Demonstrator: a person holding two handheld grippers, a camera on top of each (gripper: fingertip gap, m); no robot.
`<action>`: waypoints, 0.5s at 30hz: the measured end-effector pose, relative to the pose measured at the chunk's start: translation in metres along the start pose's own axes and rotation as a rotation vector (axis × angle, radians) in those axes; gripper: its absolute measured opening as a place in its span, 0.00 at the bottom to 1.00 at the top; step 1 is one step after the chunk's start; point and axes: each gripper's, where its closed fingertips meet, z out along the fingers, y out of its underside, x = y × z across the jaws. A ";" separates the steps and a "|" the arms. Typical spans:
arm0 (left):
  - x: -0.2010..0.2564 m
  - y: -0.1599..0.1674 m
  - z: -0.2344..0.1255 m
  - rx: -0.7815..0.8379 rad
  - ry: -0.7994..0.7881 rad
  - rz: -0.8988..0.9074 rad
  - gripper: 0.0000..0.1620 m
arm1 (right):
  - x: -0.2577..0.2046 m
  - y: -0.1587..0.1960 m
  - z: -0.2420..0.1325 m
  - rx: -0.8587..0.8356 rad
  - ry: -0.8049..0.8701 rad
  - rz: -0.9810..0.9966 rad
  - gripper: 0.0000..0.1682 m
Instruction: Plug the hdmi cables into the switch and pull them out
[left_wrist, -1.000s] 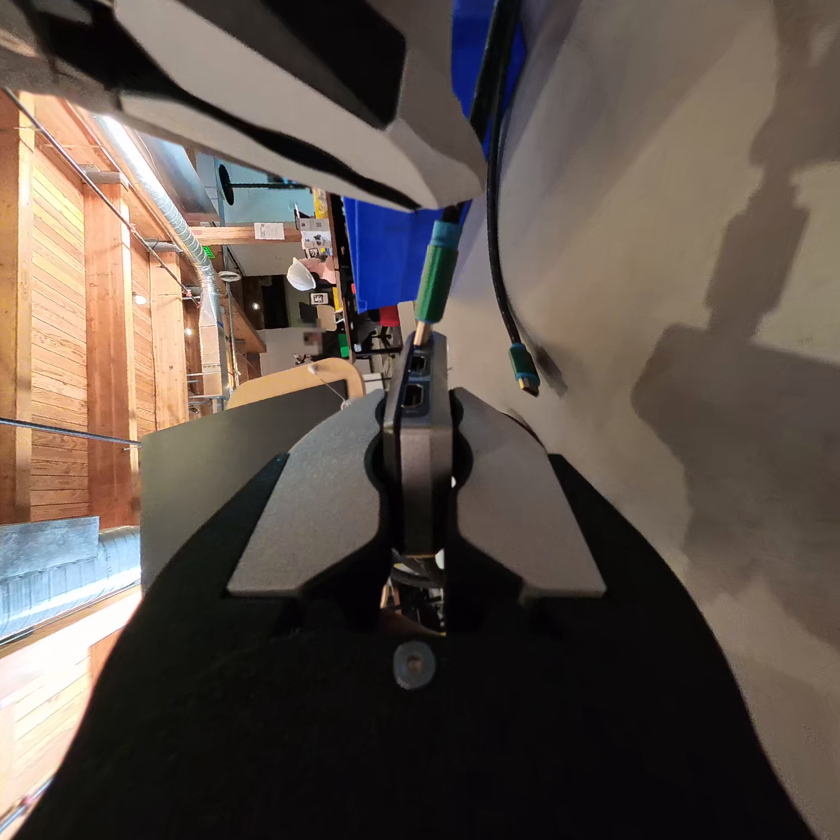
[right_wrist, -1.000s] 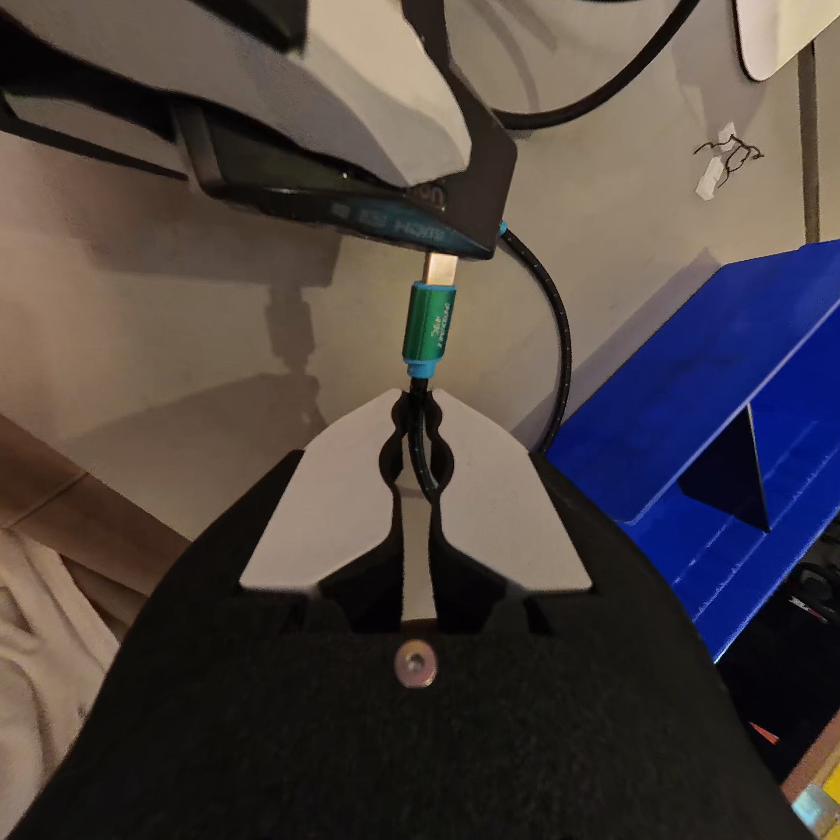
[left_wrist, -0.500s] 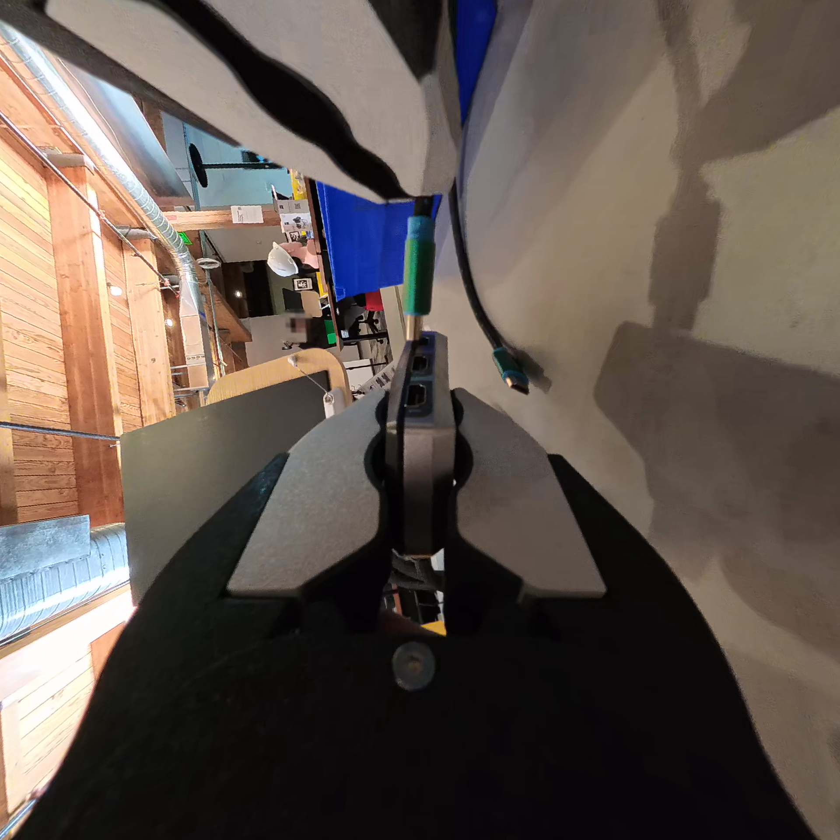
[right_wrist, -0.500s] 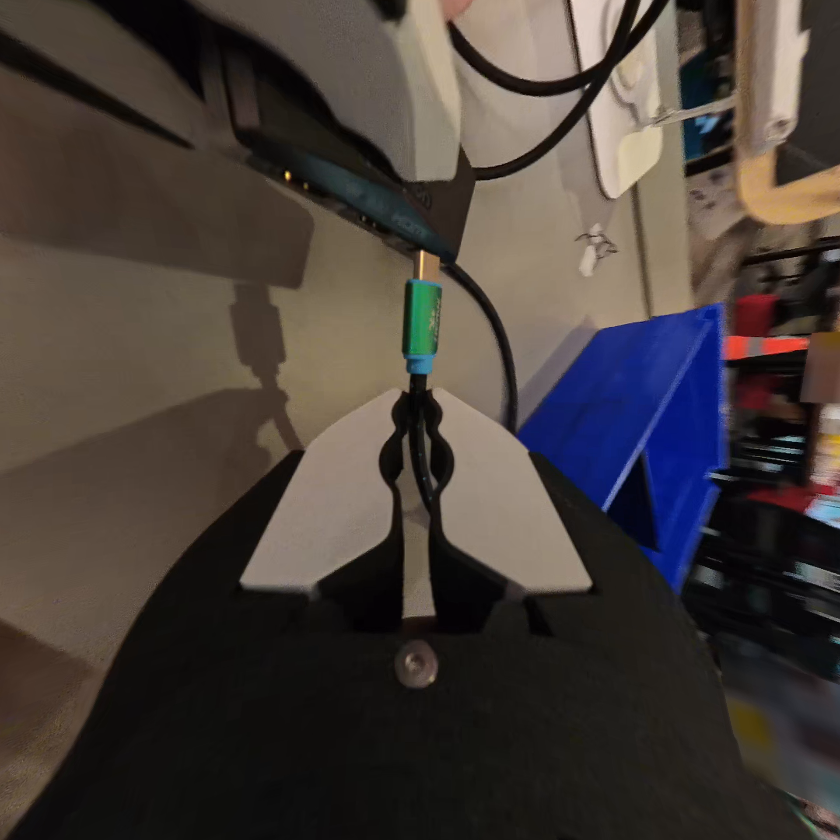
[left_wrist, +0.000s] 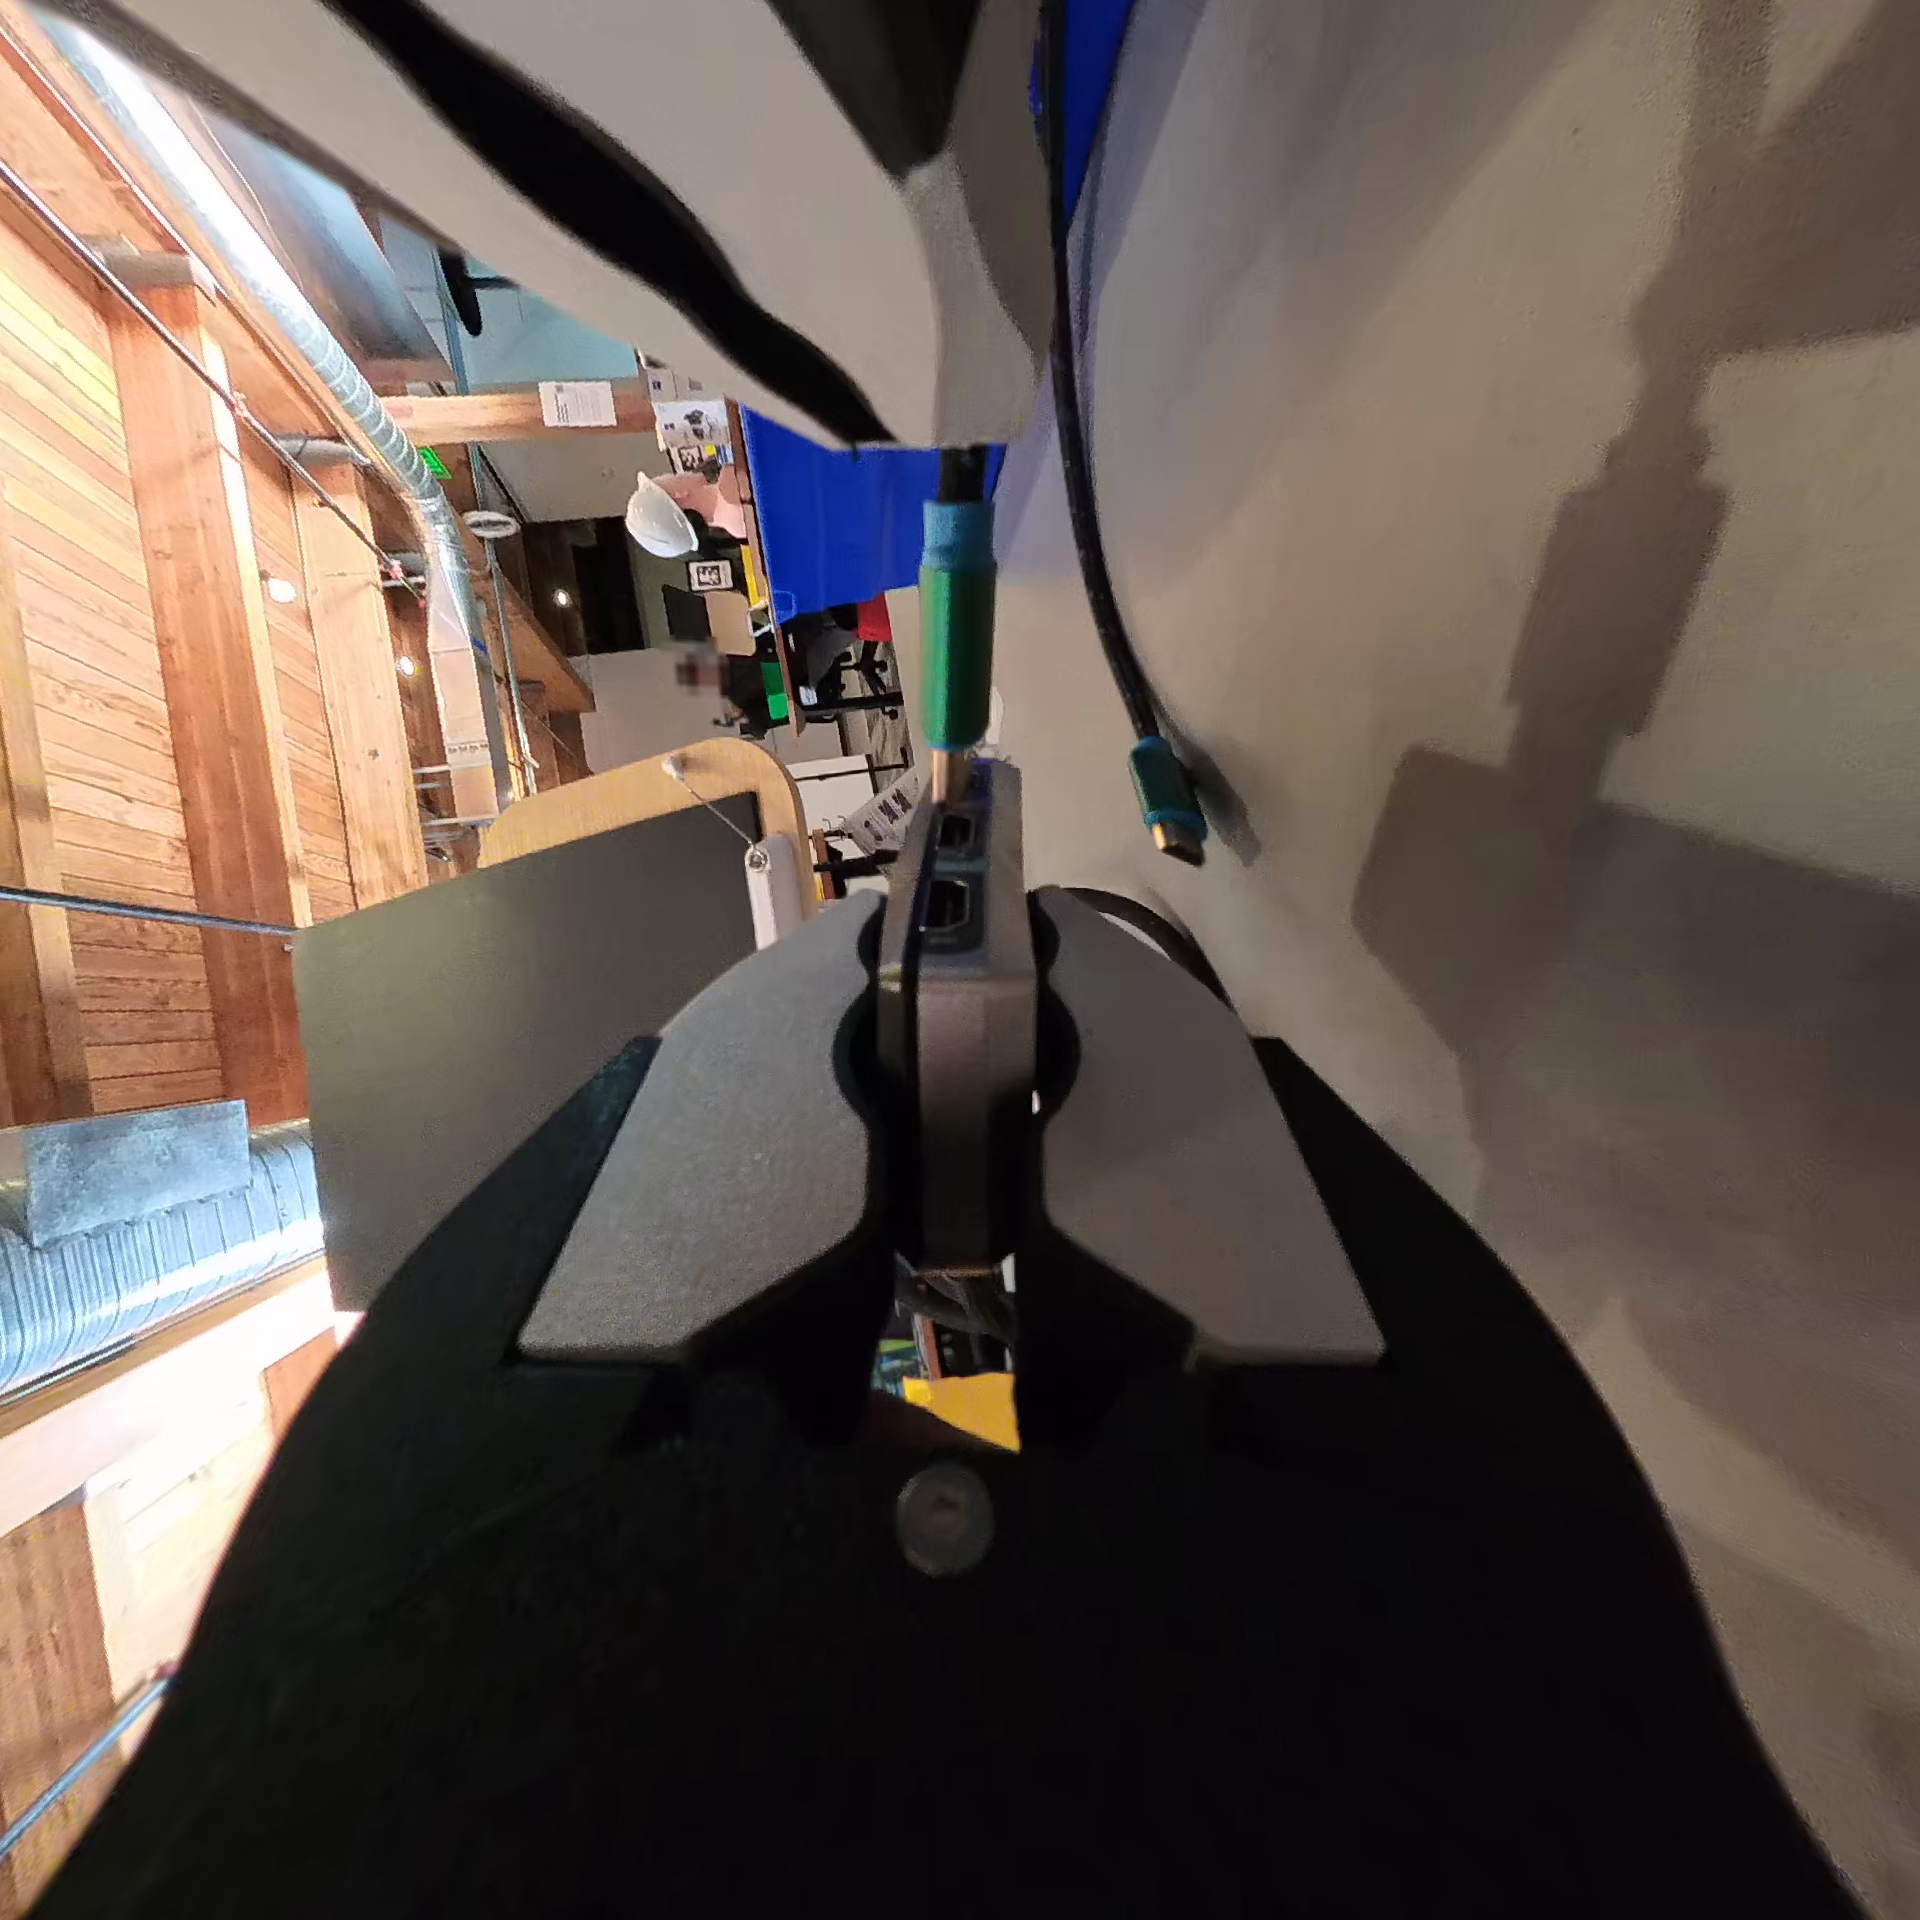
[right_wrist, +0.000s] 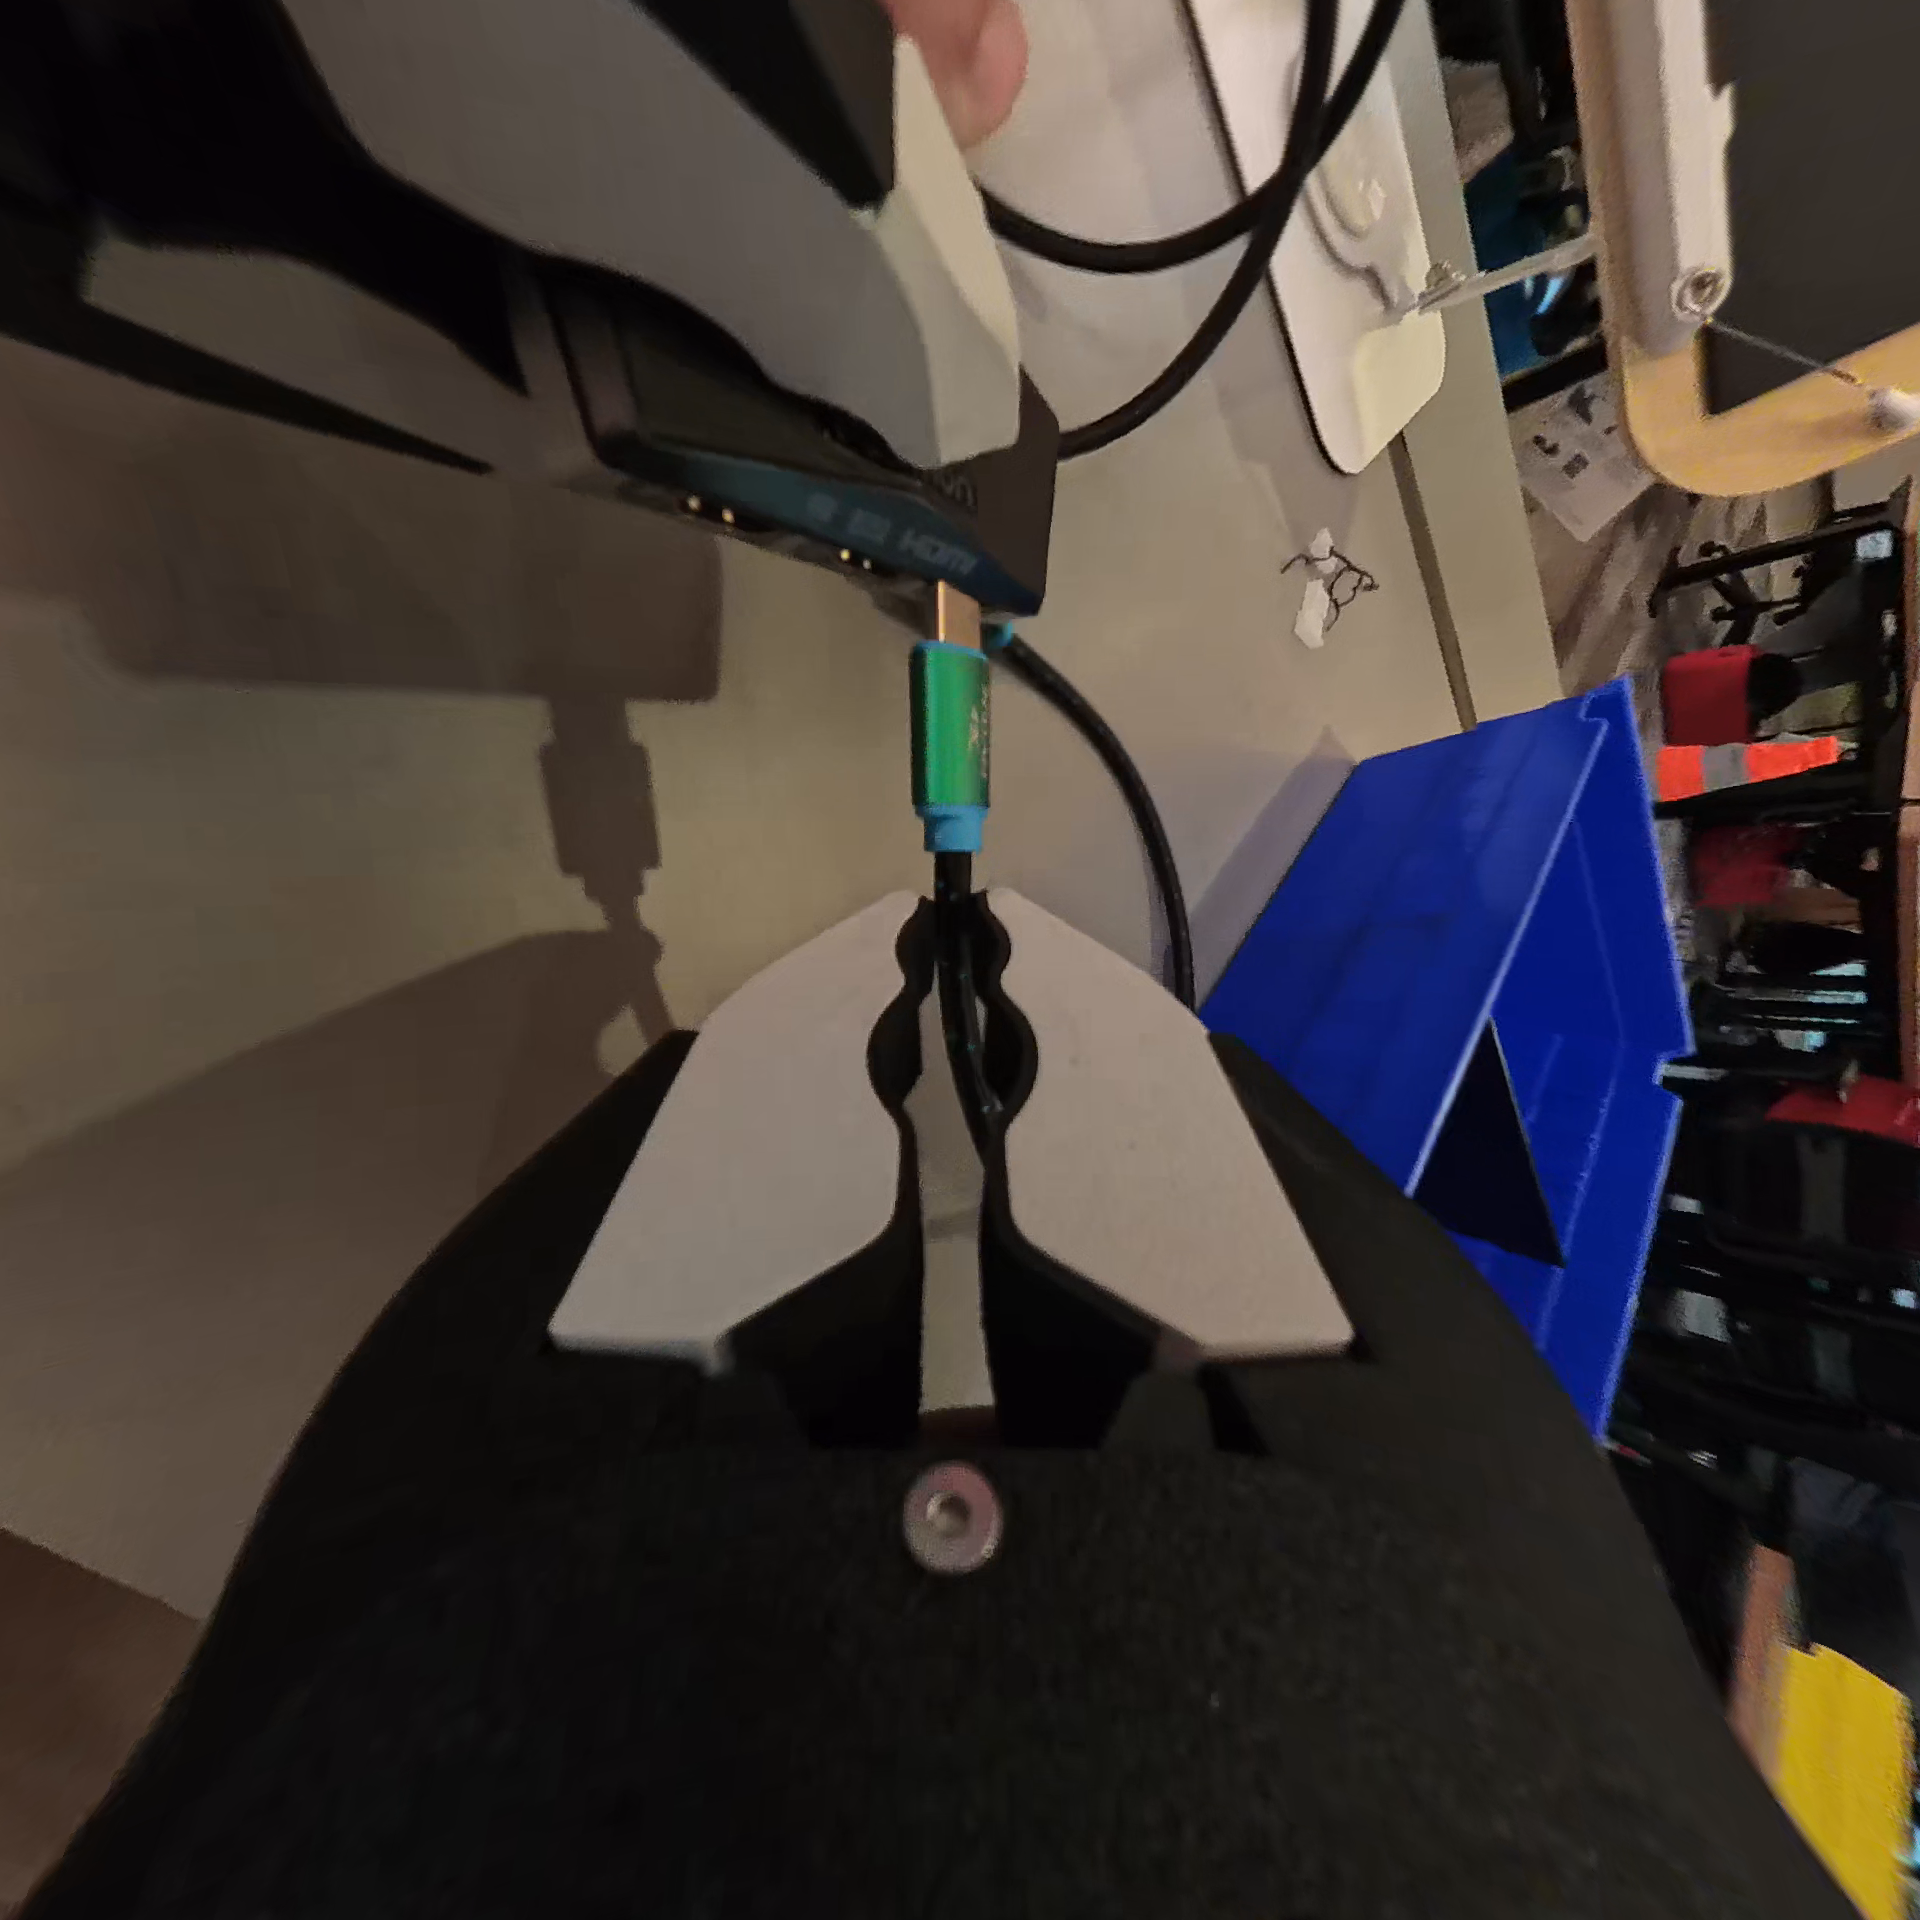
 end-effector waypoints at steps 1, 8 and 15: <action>0.000 0.001 0.001 -0.004 0.001 -0.008 0.14 | 0.000 -0.001 0.000 0.023 -0.006 0.024 0.03; 0.001 0.007 0.003 0.009 0.025 -0.043 0.14 | -0.010 -0.005 0.010 0.228 -0.105 0.180 0.03; 0.001 0.027 0.007 -0.040 0.061 -0.076 0.14 | -0.056 0.000 0.017 0.231 -0.588 0.489 0.14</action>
